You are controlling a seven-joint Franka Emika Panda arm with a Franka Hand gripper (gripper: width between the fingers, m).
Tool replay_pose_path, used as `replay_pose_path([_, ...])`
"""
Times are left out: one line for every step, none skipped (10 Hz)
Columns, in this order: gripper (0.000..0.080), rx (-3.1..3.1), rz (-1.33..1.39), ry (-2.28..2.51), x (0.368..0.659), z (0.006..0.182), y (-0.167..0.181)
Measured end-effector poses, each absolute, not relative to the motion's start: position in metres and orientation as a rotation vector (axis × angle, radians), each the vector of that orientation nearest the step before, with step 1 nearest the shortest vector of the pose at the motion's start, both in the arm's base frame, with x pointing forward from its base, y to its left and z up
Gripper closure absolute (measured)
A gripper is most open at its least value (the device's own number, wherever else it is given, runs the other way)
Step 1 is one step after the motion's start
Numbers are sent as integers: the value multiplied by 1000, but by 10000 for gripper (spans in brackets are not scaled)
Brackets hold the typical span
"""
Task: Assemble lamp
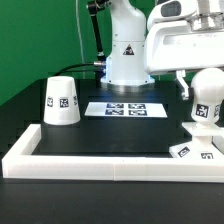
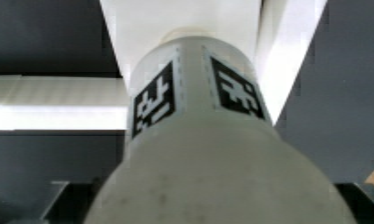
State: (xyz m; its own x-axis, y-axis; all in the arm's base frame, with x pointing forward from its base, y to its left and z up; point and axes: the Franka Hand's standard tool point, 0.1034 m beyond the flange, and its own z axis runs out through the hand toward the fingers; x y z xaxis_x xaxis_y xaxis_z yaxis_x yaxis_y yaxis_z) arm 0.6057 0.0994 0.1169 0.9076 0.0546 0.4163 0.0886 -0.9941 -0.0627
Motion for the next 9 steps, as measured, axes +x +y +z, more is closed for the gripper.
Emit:
replay_pose_path([164, -2987, -669, -110, 605, 117, 98])
replay_pose_path([119, -2986, -684, -109, 604, 117, 97])
replay_pose_path([106, -2986, -684, -110, 604, 117, 98])
replay_pose_path([106, -2987, -676, -110, 604, 117, 97])
replay_pose_path([101, -2991, -663, -108, 603, 118, 96])
replay_pose_path([101, -2997, -625, -107, 601, 120, 95])
replay_pose_path([101, -3001, -603, -106, 600, 126, 94])
replay_pose_path([101, -3001, -593, -106, 600, 132, 94])
replay_pose_path([101, -3002, -584, -107, 599, 136, 94])
